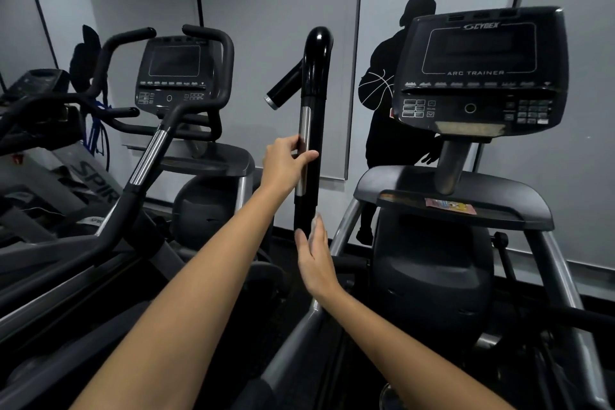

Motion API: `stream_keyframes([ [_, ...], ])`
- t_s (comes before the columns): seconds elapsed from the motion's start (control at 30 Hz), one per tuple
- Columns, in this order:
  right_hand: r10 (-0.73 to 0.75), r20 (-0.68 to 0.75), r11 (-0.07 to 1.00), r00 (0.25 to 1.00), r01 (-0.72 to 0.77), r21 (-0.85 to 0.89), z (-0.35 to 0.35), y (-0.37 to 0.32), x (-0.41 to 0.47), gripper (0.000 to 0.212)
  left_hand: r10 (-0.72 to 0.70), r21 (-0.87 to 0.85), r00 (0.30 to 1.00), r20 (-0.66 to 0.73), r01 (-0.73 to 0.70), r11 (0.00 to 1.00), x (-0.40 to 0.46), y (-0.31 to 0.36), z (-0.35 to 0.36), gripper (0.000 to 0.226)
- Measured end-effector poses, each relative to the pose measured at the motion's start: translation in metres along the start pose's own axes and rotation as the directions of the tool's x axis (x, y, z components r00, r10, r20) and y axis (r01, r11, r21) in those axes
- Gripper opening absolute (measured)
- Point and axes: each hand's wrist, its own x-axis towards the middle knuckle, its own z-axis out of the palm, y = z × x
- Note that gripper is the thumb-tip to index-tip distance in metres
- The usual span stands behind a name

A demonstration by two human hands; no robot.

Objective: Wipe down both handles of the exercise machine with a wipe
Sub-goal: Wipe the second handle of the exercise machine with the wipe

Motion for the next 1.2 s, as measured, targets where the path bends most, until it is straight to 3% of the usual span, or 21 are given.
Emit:
stream_keyframes([
  [0.1, 0.041, 0.032, 0.996, 0.999, -0.038, -0.075, -0.002, 0.022, -0.01, 0.063, -0.007, 0.002, 1.0, -0.005, 0.007, 1.0, 0.001, -0.001, 0.0, 0.024],
  [0.33, 0.019, 0.0, 0.993, 1.0, -0.019, 0.12, -0.005, -0.013, 0.015, 0.066, 0.002, 0.01, 1.0, -0.001, -0.002, 1.0, -0.002, 0.001, -0.001, 0.024],
  [0.5, 0.051, 0.039, 0.99, 0.998, -0.046, -0.131, -0.007, 0.033, -0.01, 0.06, -0.003, -0.003, 1.0, 0.001, 0.003, 1.0, -0.003, 0.002, -0.001, 0.024],
  [0.6, 0.049, 0.042, 0.993, 0.998, -0.045, -0.106, -0.003, 0.017, -0.005, 0.066, 0.008, -0.009, 1.0, 0.002, -0.008, 1.0, -0.003, 0.002, -0.001, 0.024],
  [0.73, -0.156, -0.037, 0.963, 0.987, 0.144, -0.229, 0.009, -0.011, -0.001, 0.083, 0.013, -0.014, 1.0, 0.011, -0.012, 1.0, -0.003, 0.0, 0.0, 0.025],
  [0.87, -0.35, 0.045, 0.81, 0.936, 0.327, -0.487, 0.013, 0.022, -0.021, 0.075, 0.004, -0.018, 1.0, 0.009, -0.004, 1.0, -0.004, 0.001, 0.001, 0.024],
  [0.97, -0.403, 0.117, 0.59, 0.907, 0.356, -0.725, 0.013, 0.061, -0.029, 0.073, 0.003, -0.02, 1.0, 0.006, -0.003, 1.0, -0.004, 0.001, 0.001, 0.024],
  [1.1, -0.542, 0.116, 0.424, 0.833, 0.39, -0.818, 0.009, 0.051, -0.004, 0.068, 0.01, -0.015, 1.0, 0.001, -0.01, 1.0, -0.004, 0.002, 0.001, 0.024],
  [1.17, -0.546, 0.19, 0.257, 0.816, 0.379, -0.889, 0.002, 0.038, 0.01, 0.065, 0.013, -0.015, 1.0, 0.003, -0.013, 1.0, -0.005, 0.002, 0.001, 0.023],
  [1.2, -0.539, 0.256, 0.124, 0.802, 0.377, -0.918, -0.002, 0.04, 0.015, 0.063, 0.012, -0.009, 1.0, 0.001, -0.012, 1.0, -0.005, 0.002, 0.001, 0.021],
])
